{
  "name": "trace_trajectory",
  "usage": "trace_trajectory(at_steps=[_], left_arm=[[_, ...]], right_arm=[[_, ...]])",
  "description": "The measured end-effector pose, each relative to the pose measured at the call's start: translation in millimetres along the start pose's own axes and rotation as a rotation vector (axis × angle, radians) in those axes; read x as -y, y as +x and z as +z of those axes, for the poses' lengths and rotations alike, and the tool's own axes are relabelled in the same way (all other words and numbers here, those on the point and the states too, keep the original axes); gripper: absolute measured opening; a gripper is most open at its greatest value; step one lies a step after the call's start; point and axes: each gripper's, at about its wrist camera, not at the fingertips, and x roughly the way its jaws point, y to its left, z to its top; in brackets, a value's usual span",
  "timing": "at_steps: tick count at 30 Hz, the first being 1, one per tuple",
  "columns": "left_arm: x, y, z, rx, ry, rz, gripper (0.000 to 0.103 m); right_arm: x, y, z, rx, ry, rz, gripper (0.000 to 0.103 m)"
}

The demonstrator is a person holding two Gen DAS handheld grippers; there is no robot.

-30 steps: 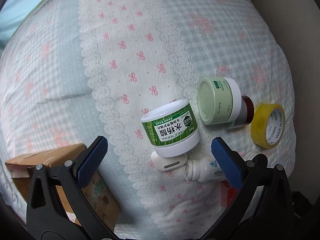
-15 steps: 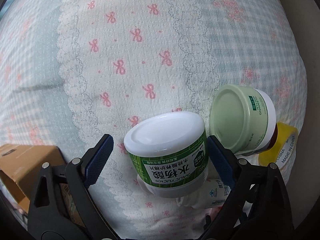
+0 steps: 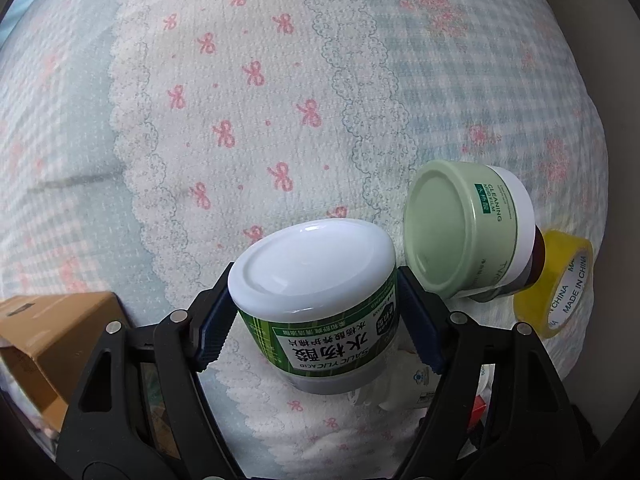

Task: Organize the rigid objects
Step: 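Carry the green jar and red box toward the cardboard box with both tools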

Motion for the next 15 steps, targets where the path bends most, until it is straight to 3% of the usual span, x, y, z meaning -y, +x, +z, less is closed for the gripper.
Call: trace_trajectory(at_steps=[11,15], left_arm=[[2,-73,-30,0.126,-0.018,-0.031,0.072],[-2,-116,-63,0.183,-0.023,-0.041,0.072]], right_arm=[[19,-44,-15,0.116,0.013,0.033,0.039],[29,-75,-27,0.177,-0.008,0.037,0.039]])
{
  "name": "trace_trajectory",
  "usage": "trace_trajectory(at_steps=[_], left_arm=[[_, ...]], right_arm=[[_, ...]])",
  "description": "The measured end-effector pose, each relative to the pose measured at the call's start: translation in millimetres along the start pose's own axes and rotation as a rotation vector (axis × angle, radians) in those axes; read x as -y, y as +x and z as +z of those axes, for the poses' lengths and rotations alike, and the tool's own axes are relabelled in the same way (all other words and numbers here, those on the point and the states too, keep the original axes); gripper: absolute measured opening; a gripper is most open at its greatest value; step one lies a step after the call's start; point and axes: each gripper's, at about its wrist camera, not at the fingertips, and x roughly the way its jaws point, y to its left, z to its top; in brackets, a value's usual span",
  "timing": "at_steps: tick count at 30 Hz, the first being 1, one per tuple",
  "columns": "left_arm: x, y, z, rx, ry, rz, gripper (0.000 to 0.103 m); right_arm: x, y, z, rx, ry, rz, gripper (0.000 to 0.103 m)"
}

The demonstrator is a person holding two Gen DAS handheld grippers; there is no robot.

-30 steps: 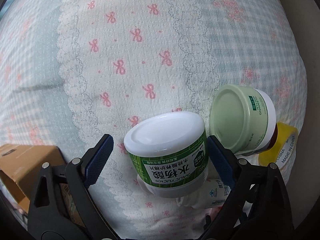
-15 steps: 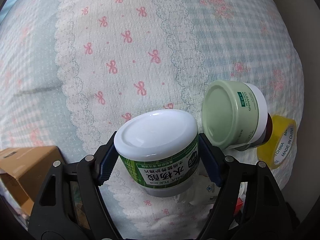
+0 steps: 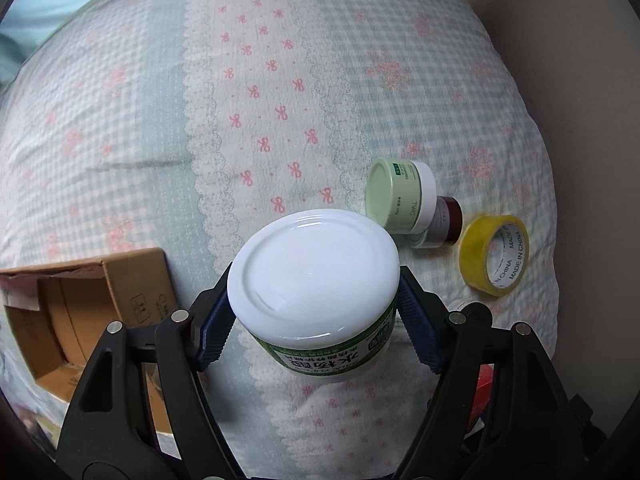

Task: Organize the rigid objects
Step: 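Carry the green jar and red box toward the cardboard box with both tools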

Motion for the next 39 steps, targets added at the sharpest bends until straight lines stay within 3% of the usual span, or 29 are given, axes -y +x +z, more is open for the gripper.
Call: trace_trajectory(at_steps=[9,17,20,29,39], left_arm=[[-22,-132,-36,0.153,-0.026,-0.035,0.072],[-106,-225,-92,0.273,-0.013,-0.059,0.072],[-149,-246,-113,0.292,-0.010,-0.051,0.072],[-275,-257,-146,0.289,-0.029,0.020,0.072],[-354,-194,-144,0.201,-0.134,0.055,0.072]], right_arm=[[5,-89,-2,0.120,-0.009,0.003,0.039],[-48,-199,-2,0.281,-0.027,0.027,0.039],[-81,-230,-4,0.330,-0.014,0.086,0.039],[-205,-268,4,0.382,-0.047,0.236,0.039],[-318,-219,37,0.272,-0.165,0.322,0.039]])
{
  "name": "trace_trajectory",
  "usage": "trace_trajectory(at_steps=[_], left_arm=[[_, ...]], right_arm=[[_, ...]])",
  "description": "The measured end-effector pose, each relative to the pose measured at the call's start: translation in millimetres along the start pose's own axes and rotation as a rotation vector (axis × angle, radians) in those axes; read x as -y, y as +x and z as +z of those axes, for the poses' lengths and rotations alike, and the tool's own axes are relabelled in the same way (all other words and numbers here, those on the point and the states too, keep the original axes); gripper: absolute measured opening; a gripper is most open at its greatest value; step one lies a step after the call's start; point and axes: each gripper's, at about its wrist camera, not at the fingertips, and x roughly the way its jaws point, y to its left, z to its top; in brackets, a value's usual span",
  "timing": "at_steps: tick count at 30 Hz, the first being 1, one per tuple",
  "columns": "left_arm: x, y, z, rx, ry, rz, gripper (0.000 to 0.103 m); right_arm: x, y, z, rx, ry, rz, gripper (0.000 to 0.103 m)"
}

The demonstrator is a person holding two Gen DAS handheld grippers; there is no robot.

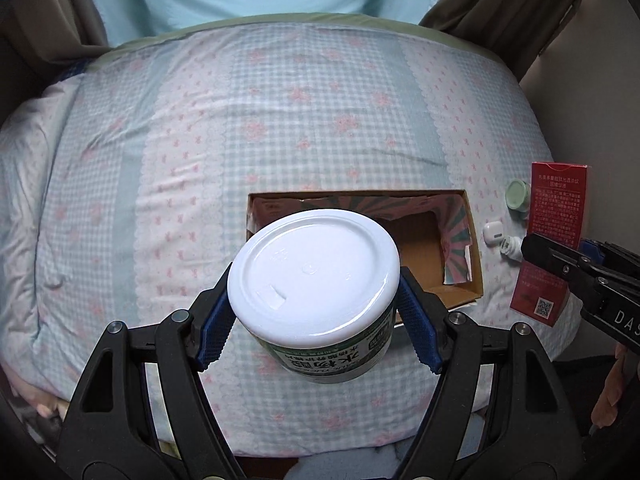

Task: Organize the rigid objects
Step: 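Carry the green jar and red box toward the cardboard box with both tools, then lower the green jar and red box into the box and open both tools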

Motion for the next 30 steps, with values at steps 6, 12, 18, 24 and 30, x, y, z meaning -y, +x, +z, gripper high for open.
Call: trace_trajectory(at_steps=[6,12,18,24,30], left_arm=[[-5,63,6,-0.093,-0.019,0.009,0.072],[-5,123,11,-0.200,-0.020,0.035,0.072],[5,176,8,-0.312,0.014,0.081,0.072],[13,226,0,-0.438,0.023,0.118,0.072],[15,251,-6,-0.537,0.071,0.146,0.071]], right_arm=[[-2,65,9,-0.122,-0.017,-0.016,0.039],[16,125,5,-0.249,-0.018,-0.048,0.039],[30,176,0,-0.330,-0.012,-0.057,0.039],[32,211,-9,-0.365,-0.061,-0.054,0.039],[36,232,-19,-0.427,-0.100,-0.051,0.039]])
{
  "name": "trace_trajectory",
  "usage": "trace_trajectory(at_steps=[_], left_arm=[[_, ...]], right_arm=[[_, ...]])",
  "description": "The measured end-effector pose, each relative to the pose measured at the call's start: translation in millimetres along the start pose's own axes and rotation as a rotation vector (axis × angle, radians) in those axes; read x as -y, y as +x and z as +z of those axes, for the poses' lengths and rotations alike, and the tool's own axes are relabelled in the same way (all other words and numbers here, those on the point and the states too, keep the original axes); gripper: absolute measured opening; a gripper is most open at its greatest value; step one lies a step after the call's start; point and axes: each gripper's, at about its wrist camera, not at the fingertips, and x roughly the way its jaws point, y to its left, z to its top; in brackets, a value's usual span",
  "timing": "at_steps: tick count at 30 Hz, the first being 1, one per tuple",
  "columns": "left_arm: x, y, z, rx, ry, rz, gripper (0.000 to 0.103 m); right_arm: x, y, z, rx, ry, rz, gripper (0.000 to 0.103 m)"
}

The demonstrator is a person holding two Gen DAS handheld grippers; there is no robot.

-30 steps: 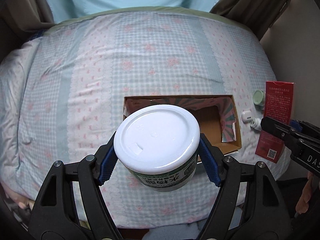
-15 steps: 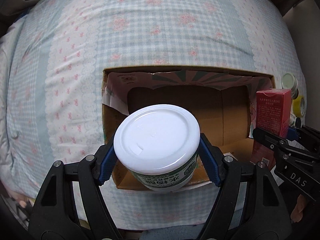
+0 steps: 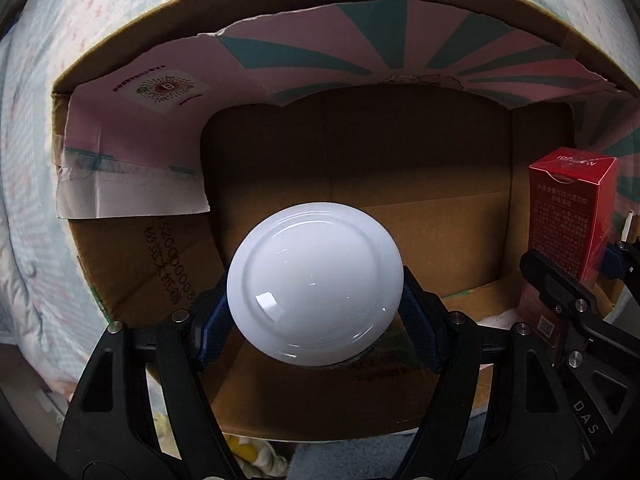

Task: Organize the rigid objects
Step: 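Lower the green jar and red box into the box and open both tools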

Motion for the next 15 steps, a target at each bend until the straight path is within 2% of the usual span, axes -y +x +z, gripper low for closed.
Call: trace_trajectory(at_steps=[7,9,10,12,13,15], left_arm=[[6,-4,9,0.020,0.052,0.003,0.072],[10,-10,11,0.034,0.089,0.027,0.089],[11,-15,12,0.058,0.103,0.049,0.102],[10,-26,13,0.101,0.118,0.097,0.103],[9,-30,13,0.104,0.120,0.087,0.103],[5,-34,13,0.103,0.108,0.067,0.103]], right_arm=[[3,-5,7,0.009,-0.055,-0.052,0.039],[4,-7,7,0.018,-0.068,-0.041,0.039],[3,-7,6,0.026,-0.086,-0.045,0.040],[-1,-5,1,0.052,-0.127,-0.111,0.064],[-4,-6,-1,0.074,-0.149,-0.120,0.103],[-3,-9,-9,0.099,-0.166,-0.085,0.103]])
